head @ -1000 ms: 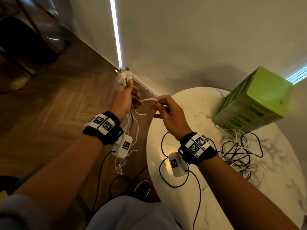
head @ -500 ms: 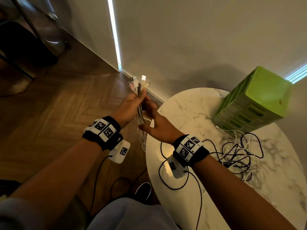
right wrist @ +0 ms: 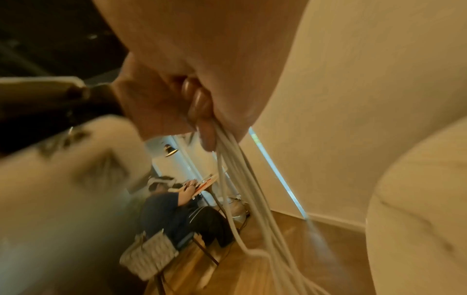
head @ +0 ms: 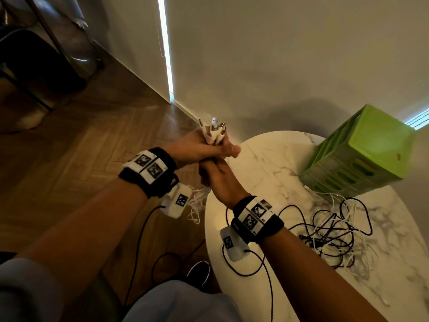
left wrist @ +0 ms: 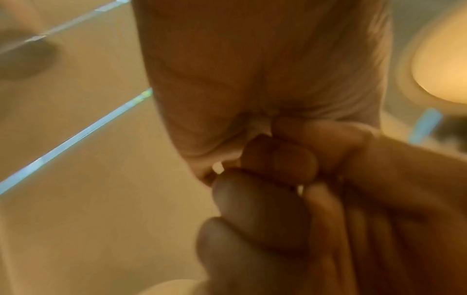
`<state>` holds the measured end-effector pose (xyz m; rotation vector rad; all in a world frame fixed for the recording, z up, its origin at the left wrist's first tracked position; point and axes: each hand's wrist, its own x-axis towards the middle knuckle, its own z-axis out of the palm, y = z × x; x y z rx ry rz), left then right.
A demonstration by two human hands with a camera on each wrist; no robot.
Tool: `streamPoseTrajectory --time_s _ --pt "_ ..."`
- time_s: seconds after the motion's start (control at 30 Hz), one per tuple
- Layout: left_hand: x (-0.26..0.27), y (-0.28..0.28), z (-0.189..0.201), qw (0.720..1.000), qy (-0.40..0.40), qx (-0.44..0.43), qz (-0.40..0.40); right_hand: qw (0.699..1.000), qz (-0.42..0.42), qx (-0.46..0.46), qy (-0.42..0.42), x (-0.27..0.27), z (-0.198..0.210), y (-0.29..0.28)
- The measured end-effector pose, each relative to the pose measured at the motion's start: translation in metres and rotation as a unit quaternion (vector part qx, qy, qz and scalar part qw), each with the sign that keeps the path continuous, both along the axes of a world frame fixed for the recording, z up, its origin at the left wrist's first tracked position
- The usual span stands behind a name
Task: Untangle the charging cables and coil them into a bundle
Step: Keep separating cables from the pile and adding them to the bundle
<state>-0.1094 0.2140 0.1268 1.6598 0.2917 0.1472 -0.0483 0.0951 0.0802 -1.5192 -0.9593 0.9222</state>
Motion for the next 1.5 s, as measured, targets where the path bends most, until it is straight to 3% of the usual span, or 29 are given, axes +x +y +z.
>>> streamPoseTrajectory --time_s 0.03,0.1,0.13,0.17,0.23,0.27,0.3,0.37,0.4,0.43,0.47,0.5,0.53,0.57,0.6,0.63,0.7,0.73,0.8,0.87,0.93,1.0,1.07,1.13,1.23,1.4,1.5 --pt "0.004 -0.001 -0.001 0.997 -0.022 0.079 0.015 0.999 0.008 -0.036 0.002 0.006 0.001 -0.001" --pt "0.009 -0.007 -0.006 0.958 -0.094 0.268 0.031 0.994 0.021 -0.098 -0.03 0.017 0.004 -0.001" --pt "0.012 -0.008 -0.011 0.941 -0.125 0.313 0.029 0.993 0.027 -0.111 -0.032 0.021 0.005 -0.002" --pt "0.011 -0.01 -0.017 0.953 -0.13 0.271 0.022 0.993 0.027 -0.114 -0.024 0.024 0.004 -0.002" --pt "0.009 -0.015 -0.026 0.994 -0.105 0.03 0.011 0.996 -0.004 -0.083 0.011 0.029 0.001 -0.007" --pt "0.008 -0.018 -0.033 0.993 -0.094 -0.075 -0.001 0.995 -0.035 -0.067 0.063 0.032 0.001 -0.011" --pt "0.007 -0.021 -0.043 0.99 -0.067 -0.119 -0.024 0.986 -0.064 -0.055 0.141 0.036 0.004 -0.016" --pt "0.004 -0.028 -0.064 0.988 0.081 -0.061 -0.118 0.953 -0.058 -0.024 0.297 0.04 0.015 -0.025" --pt "0.001 -0.029 -0.074 0.965 0.181 0.005 -0.188 0.94 -0.033 -0.005 0.34 0.041 0.02 -0.029" --pt "0.0 -0.03 -0.079 0.924 0.267 0.057 -0.267 0.934 -0.001 0.014 0.358 0.041 0.028 -0.032" --pt "0.001 -0.028 -0.087 0.884 0.323 0.088 -0.327 0.933 0.029 0.027 0.357 0.043 0.035 -0.036" --pt "0.002 -0.023 -0.091 0.864 0.351 0.099 -0.347 0.934 0.051 0.035 0.351 0.046 0.04 -0.039" --pt "0.006 -0.013 -0.095 0.875 0.349 0.113 -0.317 0.935 0.062 0.051 0.345 0.05 0.047 -0.042" --pt "0.009 0.0 -0.098 0.904 0.324 0.139 -0.241 0.935 0.049 0.074 0.342 0.054 0.052 -0.045" --pt "0.013 0.014 -0.1 0.937 0.272 0.186 -0.114 0.937 0.021 0.102 0.333 0.058 0.054 -0.047" --pt "0.016 0.028 -0.101 0.951 0.199 0.237 0.029 0.94 -0.007 0.125 0.317 0.061 0.054 -0.05" --pt "0.022 0.044 -0.097 0.928 0.07 0.278 0.239 0.961 -0.054 0.128 0.24 0.061 0.05 -0.054" --pt "0.024 0.045 -0.097 0.918 0.04 0.285 0.274 0.973 -0.076 0.108 0.188 0.059 0.046 -0.057" --pt "0.025 0.032 -0.103 0.91 0.033 0.331 0.248 0.981 -0.129 0.073 0.126 0.059 0.044 -0.062" --pt "0.018 0.01 -0.118 0.884 0.039 0.432 0.178 0.964 -0.195 0.072 0.165 0.068 0.049 -0.065" --pt "0.01 -0.017 -0.13 0.855 0.09 0.509 0.032 0.933 -0.259 0.088 0.233 0.084 0.053 -0.069" --pt "0.008 -0.038 -0.14 0.873 0.143 0.452 -0.114 0.915 -0.293 0.099 0.258 0.093 0.05 -0.076" --pt "0.012 -0.049 -0.137 0.918 0.178 0.3 -0.188 0.924 -0.288 0.086 0.237 0.096 0.042 -0.082" --pt "0.017 -0.052 -0.133 0.947 0.168 0.195 -0.192 0.939 -0.266 0.057 0.211 0.095 0.038 -0.091" --pt "0.031 -0.057 -0.118 0.98 0.079 0.082 -0.165 0.955 -0.207 0.025 0.211 0.092 0.038 -0.109" --pt "0.069 -0.088 -0.074 0.969 -0.015 -0.008 -0.248 0.979 -0.097 -0.086 0.158 0.068 0.03 -0.132" --pt "0.086 -0.107 -0.054 0.962 -0.017 0.038 -0.269 0.982 -0.063 -0.116 0.136 0.06 0.021 -0.148"
